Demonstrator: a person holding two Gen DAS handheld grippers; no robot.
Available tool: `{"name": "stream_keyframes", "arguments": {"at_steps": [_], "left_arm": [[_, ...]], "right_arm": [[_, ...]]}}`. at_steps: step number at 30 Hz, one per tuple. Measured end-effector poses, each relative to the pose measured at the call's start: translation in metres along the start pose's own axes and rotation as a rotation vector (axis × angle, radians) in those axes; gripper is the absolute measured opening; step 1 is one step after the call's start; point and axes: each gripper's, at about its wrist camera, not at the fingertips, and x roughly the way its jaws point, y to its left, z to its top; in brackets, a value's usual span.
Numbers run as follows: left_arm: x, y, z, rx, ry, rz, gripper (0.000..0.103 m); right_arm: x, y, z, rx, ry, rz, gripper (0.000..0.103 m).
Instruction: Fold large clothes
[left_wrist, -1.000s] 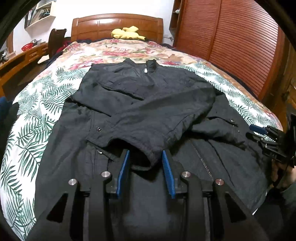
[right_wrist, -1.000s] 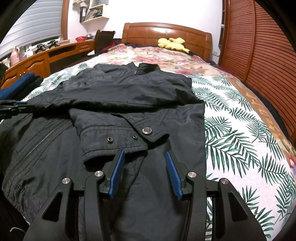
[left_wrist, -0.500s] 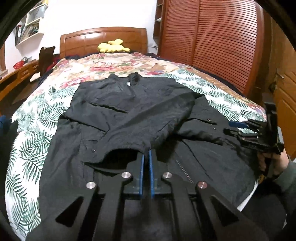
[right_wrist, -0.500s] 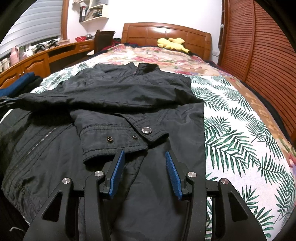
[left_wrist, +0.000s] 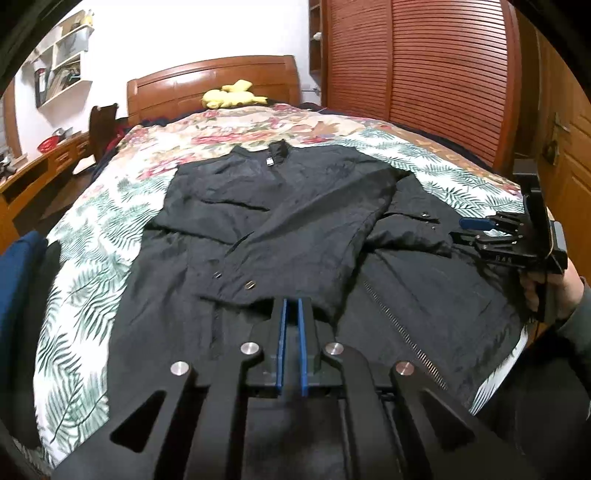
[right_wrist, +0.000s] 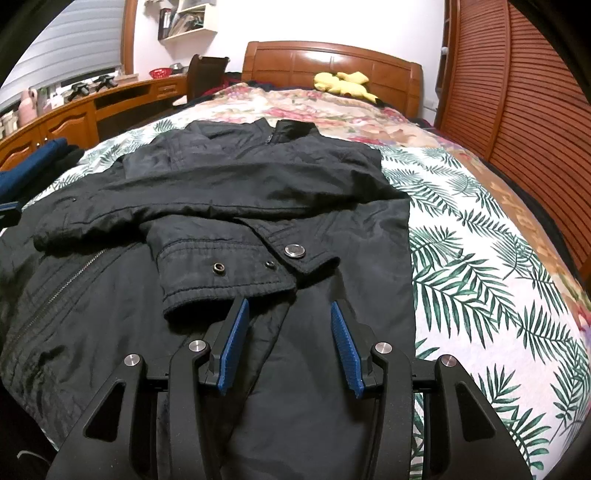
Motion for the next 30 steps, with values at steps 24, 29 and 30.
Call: {"name": "stream_keyframes", "arguments": {"at_steps": [24, 29, 30], "left_arm": [[-0.025, 0.101, -0.062, -0.181, 0.101, 0.153, 0.028], [-0.017, 0.109, -0.071, -0.196, 0.131, 0.165, 0.031], [-0.016, 0.11, -0.072, -0.197, 0.133, 0.164, 0.032]], "right_arm": [[0.01, 0.002, -0.002, -0.002, 0.025, -0.02, 0.047], [0.01, 0.002, -0.002, 0.0, 0.025, -0.021, 0.047], [0.01, 0.002, -0.002, 0.0, 0.027, -0.023, 0.047]]}}
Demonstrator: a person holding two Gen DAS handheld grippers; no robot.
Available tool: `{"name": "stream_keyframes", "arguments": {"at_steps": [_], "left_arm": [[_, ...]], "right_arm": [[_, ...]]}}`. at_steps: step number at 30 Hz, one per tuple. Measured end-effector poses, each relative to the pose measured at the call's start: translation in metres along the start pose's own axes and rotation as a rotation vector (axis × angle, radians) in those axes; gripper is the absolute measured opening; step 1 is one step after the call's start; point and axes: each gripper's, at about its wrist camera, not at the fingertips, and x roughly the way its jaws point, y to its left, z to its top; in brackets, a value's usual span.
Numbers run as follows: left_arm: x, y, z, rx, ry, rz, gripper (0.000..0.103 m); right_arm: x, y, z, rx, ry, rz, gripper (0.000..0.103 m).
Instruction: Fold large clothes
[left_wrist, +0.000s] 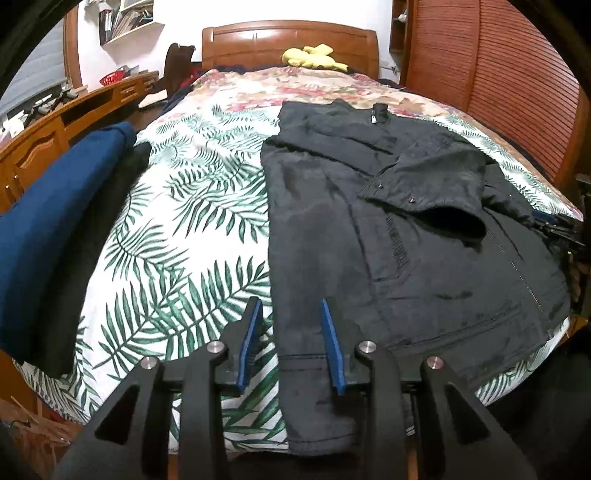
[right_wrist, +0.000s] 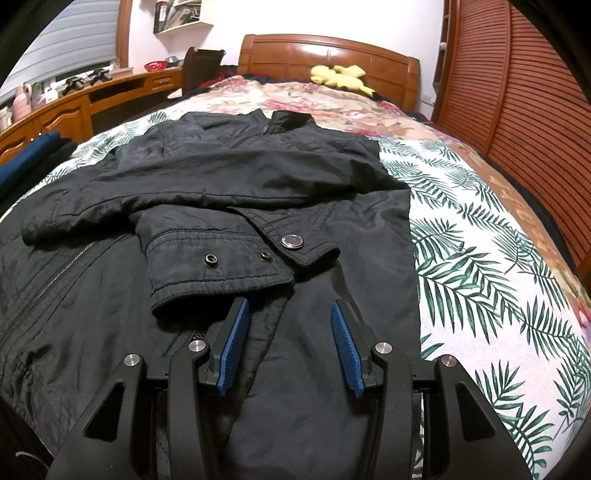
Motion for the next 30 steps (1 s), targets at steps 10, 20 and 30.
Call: {"name": "stream_keyframes", "arguments": {"at_steps": [10, 20, 30], "left_arm": [[0.008, 0.009, -0.004, -0.012, 0.016, -0.013, 0.042], [0.012, 0.014, -0.007, -0.028, 0.002, -0.024, 0.047], [0.013, 0.017, -0.008, -0.033, -0.007, -0.031, 0.048]], "right_arm": [[-0.042, 0.004, -0.001, -0.017, -0.033, 0.002, 0.047], [-0.073, -0.01, -0.04, -0.02, 0.042, -0.039, 0.055], [-0.079, -0.034, -0.07, 0.087, 0.109, -0.018, 0.058]]}}
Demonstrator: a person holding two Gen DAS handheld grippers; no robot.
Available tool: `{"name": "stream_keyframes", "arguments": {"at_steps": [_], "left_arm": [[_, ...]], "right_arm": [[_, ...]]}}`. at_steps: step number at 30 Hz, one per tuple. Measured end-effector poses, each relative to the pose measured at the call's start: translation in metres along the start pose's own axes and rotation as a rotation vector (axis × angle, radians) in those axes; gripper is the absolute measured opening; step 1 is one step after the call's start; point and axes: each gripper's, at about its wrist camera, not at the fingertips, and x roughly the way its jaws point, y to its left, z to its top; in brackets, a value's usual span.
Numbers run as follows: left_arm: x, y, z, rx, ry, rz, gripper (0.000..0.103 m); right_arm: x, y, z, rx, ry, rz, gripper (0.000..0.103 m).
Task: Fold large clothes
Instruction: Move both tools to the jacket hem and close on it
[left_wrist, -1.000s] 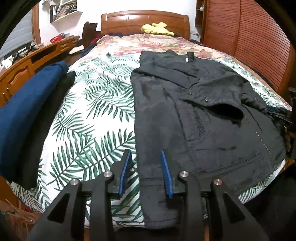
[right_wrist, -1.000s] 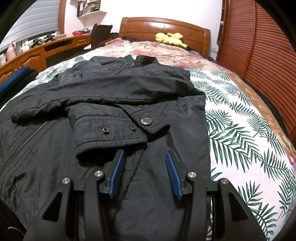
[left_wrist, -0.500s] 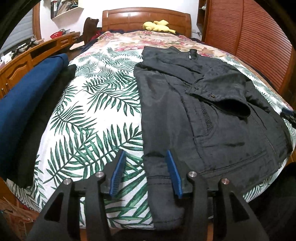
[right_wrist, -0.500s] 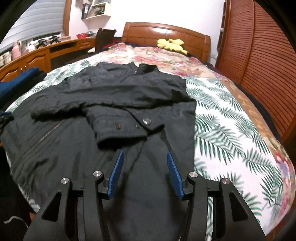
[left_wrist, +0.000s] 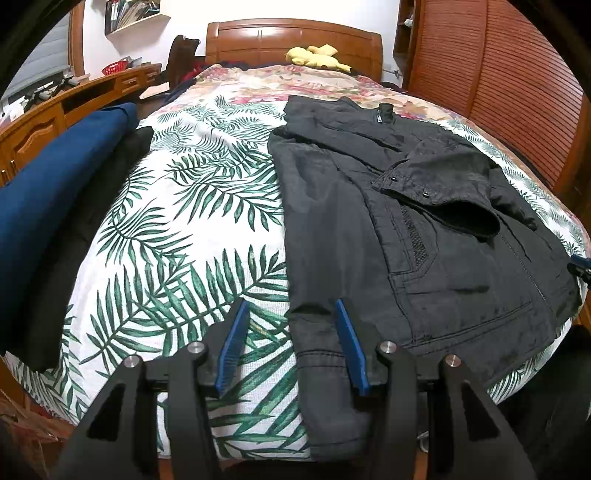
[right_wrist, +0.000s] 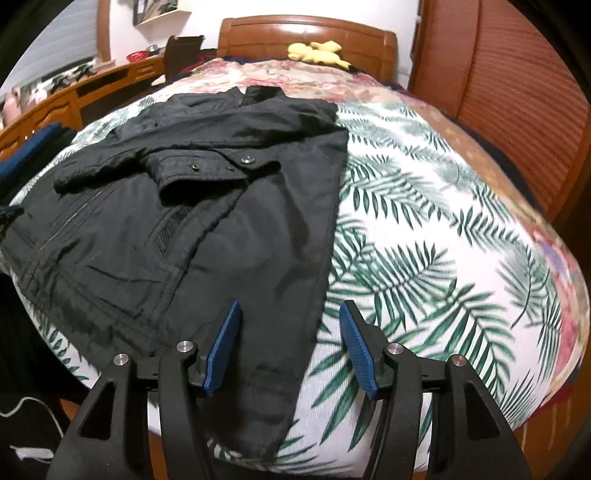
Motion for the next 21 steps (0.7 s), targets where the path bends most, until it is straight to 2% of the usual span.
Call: {"name": "stream_keyframes", "arguments": {"at_steps": [5, 12, 16, 21], "left_arm": [[-0.004, 0.0, -0.001, 0.007, 0.004, -0.01, 0.048], [-0.018, 0.003, -0.012, -0.012, 0.003, -0.078, 0.047], [-0.027, 0.0, -0.022, -0.019, -0.003, -0.112, 0.043], [-0.032, -0.008, -0.032, -0.013, -0.01, -0.12, 0.041]], "right_arm": [[0.002, -0.002, -0.001, 0.043, 0.031, 0.05, 0.059], [0.006, 0.009, 0.002, 0.056, 0.059, 0.129, 0.059], [0.0, 0.017, 0.008, 0.04, 0.05, 0.142, 0.054], [-0.011, 0.025, 0.01, 0.012, 0.05, 0.147, 0.054]]}}
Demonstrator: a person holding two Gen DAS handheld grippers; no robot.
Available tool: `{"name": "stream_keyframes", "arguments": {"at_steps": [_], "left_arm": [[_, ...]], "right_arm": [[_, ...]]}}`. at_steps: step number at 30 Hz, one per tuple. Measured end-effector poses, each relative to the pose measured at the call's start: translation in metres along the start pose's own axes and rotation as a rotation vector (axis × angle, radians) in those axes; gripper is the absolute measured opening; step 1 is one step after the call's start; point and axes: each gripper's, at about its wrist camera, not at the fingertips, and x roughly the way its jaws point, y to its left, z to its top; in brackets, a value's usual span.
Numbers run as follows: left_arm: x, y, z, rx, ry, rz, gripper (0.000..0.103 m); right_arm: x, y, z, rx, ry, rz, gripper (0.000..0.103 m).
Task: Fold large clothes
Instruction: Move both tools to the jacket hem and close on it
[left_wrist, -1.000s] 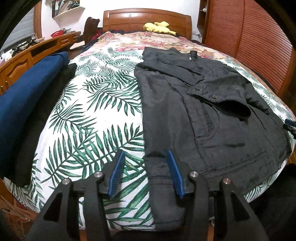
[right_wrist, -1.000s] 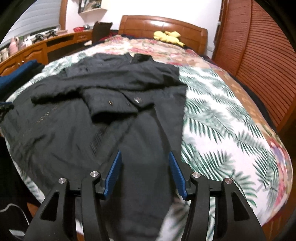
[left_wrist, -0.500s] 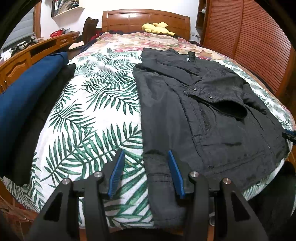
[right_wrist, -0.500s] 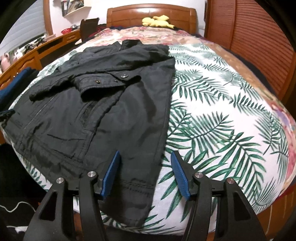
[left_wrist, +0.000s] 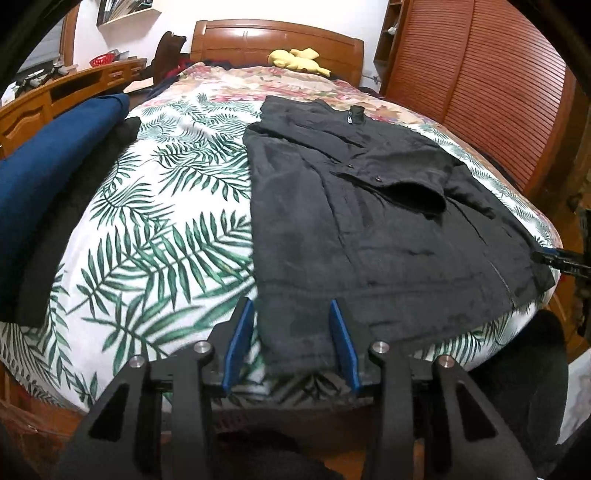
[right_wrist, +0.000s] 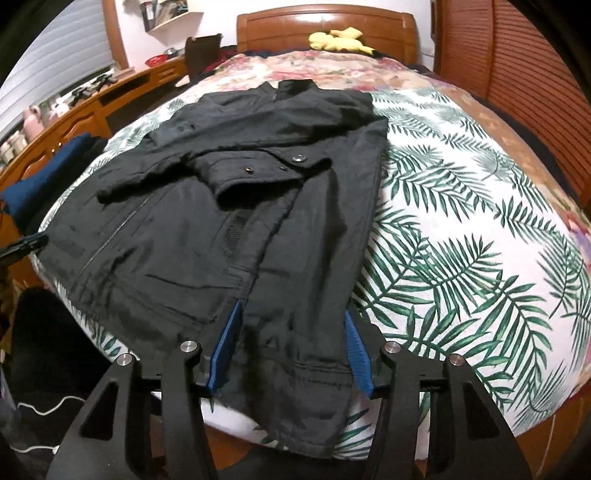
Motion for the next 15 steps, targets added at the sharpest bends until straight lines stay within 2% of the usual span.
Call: {"name": "stream_keyframes", "arguments": {"at_steps": [6, 9, 12, 15], "left_arm": [[-0.005, -0.001, -0.007, -0.018, -0.008, -0.014, 0.039], [-0.005, -0.003, -0.009, -0.014, -0.01, -0.001, 0.033], [-0.005, -0.004, -0.009, -0.011, -0.012, 0.004, 0.031], [-0.005, -0.005, -0.009, -0.019, -0.017, -0.001, 0.029]], "right_arm": [[0.003, -0.002, -0.012, 0.006, 0.033, -0.026, 0.054], [0.008, -0.005, -0.021, -0.013, 0.052, -0.076, 0.054], [0.007, -0.013, -0.024, 0.028, 0.041, -0.041, 0.054], [0.007, -0.012, -0.026, 0.029, 0.033, -0.042, 0.054]]}}
